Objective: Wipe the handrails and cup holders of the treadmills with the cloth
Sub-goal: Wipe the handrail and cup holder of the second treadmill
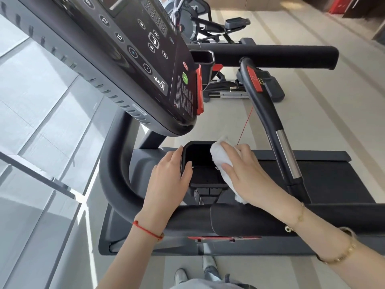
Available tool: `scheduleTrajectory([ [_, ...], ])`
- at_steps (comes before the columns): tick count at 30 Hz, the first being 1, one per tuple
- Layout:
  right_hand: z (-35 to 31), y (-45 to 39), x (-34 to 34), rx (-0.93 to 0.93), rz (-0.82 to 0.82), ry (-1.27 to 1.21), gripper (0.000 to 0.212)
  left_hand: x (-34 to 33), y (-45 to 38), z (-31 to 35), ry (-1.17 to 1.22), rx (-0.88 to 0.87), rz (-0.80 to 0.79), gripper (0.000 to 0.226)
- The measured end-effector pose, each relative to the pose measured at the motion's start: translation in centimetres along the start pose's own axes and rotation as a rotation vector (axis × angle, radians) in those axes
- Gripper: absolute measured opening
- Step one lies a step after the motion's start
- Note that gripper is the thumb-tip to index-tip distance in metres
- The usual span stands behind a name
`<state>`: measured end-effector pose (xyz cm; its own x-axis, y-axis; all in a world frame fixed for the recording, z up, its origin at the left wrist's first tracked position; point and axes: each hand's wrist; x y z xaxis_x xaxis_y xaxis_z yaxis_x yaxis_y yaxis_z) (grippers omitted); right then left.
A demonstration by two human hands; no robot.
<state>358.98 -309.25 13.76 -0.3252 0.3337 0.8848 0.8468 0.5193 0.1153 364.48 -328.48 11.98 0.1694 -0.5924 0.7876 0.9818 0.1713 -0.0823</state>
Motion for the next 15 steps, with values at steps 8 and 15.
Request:
scheduleTrajectory([
  [8, -0.5, 2.9, 1.1, 0.214, -0.021, 0.135, 0.044, 0.6, 1.5, 0.1, 0.036, -0.021, -0.017, 0.043],
  [15, -3.4, 1.3, -0.3, 0.378, -0.226, 0.144, 0.04, 1.3, 2.8, -0.5, 0.071, -0.007, -0.002, 0.039],
])
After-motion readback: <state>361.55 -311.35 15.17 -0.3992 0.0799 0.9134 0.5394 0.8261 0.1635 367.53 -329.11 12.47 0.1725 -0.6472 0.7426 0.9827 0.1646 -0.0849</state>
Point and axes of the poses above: each hand's wrist, its own y-axis away from the middle knuckle, its own x-axis out of the back of the hand, z = x × y, and after that the axes turned 6 degrees about -z, right-handed
